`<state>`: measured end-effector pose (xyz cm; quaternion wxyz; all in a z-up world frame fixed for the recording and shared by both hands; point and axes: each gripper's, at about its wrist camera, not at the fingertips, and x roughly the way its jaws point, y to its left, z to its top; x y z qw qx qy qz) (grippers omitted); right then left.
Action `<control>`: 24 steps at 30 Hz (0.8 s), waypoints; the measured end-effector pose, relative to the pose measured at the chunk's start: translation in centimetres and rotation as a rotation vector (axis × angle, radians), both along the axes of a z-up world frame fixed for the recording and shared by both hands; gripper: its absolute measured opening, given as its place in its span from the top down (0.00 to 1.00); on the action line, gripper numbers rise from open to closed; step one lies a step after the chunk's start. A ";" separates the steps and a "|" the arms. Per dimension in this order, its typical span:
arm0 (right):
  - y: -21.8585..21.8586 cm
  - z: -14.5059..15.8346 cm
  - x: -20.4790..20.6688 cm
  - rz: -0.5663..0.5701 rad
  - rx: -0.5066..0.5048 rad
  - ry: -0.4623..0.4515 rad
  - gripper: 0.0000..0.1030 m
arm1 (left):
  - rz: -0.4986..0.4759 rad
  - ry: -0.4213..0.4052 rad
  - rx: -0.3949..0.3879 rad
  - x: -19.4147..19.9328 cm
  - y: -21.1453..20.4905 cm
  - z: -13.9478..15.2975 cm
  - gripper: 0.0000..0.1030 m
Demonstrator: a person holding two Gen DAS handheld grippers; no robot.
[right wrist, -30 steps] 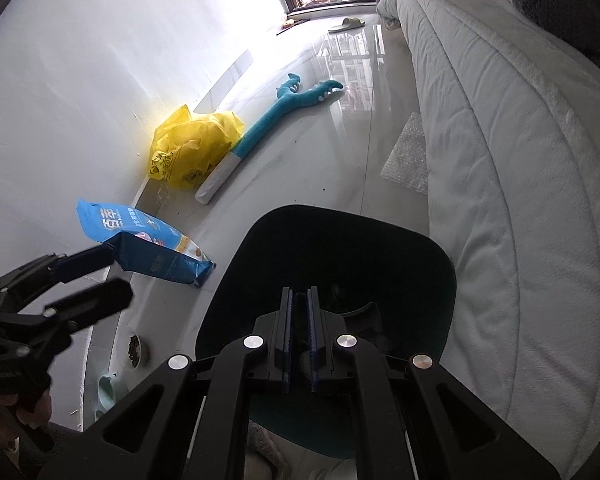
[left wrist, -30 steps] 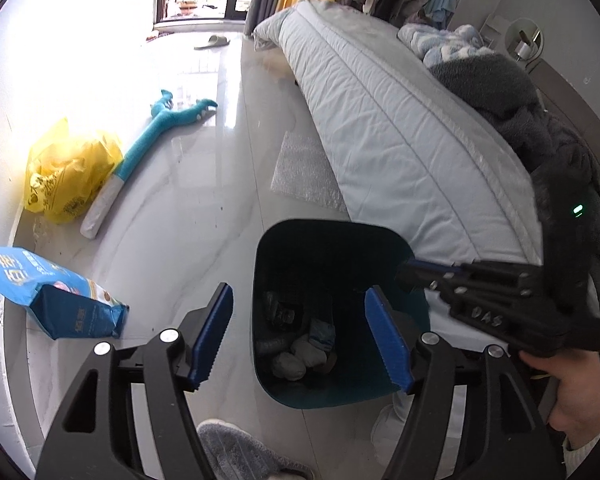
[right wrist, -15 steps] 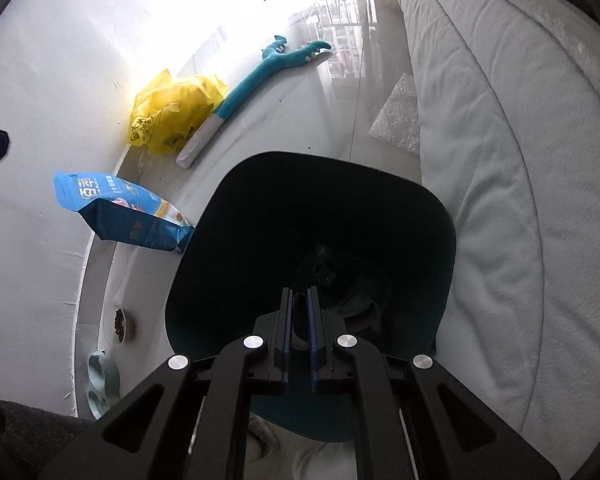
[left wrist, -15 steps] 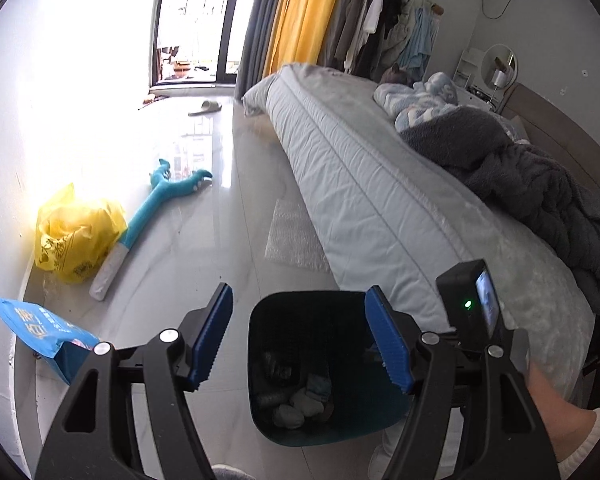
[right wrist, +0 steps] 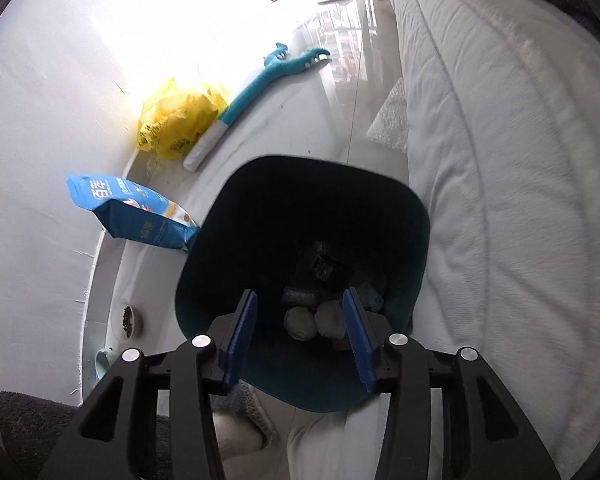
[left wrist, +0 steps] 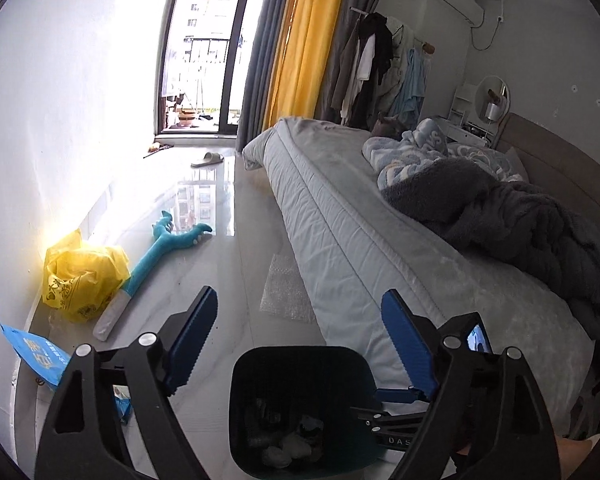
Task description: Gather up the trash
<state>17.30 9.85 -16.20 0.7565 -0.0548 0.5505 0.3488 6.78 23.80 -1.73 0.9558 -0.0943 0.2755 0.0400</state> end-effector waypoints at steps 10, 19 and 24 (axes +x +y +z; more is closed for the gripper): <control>-5.6 7.2 -0.9 -0.093 0.088 -0.227 0.29 | -0.015 -0.095 0.102 0.4 -5.0 3.6 0.05; -15.2 13.6 -1.7 -0.228 0.136 -0.472 0.11 | -0.012 -0.114 0.173 -0.8 -9.7 3.9 0.03; -21.6 16.2 -3.7 -0.298 0.128 -0.596 0.03 | -0.033 -0.125 0.189 -2.2 -12.3 3.9 0.03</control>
